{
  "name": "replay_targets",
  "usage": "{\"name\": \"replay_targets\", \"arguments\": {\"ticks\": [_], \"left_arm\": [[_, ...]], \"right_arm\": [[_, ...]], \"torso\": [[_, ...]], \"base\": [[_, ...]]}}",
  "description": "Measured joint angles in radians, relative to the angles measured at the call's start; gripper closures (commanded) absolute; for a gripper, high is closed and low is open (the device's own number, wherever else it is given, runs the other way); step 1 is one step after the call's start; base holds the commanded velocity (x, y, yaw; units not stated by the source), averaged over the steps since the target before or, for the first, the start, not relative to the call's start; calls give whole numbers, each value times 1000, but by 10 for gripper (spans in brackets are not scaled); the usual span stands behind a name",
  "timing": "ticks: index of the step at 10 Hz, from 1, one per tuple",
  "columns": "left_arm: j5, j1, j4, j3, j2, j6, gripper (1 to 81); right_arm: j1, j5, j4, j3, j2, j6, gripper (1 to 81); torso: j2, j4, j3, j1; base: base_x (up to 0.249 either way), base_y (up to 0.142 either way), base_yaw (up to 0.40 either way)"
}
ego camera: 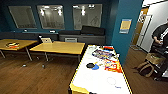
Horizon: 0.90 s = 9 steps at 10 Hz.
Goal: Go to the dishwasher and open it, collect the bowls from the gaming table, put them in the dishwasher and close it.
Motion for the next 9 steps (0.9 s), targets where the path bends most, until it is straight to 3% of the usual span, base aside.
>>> {"name": "replay_targets", "arguments": {"ticks": [2, 6, 9], "left_arm": [[-64, 23, -11, -96, 44, -3, 811], [-127, 71, -66, -261, 146, -8, 811], [-153, 89, -91, -300, 189, -10, 811]], "right_arm": [[-5, 0, -14, -13, 4, 2, 811], [-24, 7, -14, -138, 71, 6, 811], [-15, 18, -14, -158, 84, 7, 811]], "torso": [[0, 0, 0, 0], [0, 0, 0, 0], [1, 0, 0, 1]], "base": [[0, 0, 0], [0, 0, 0], [-88, 0, 0]]}}
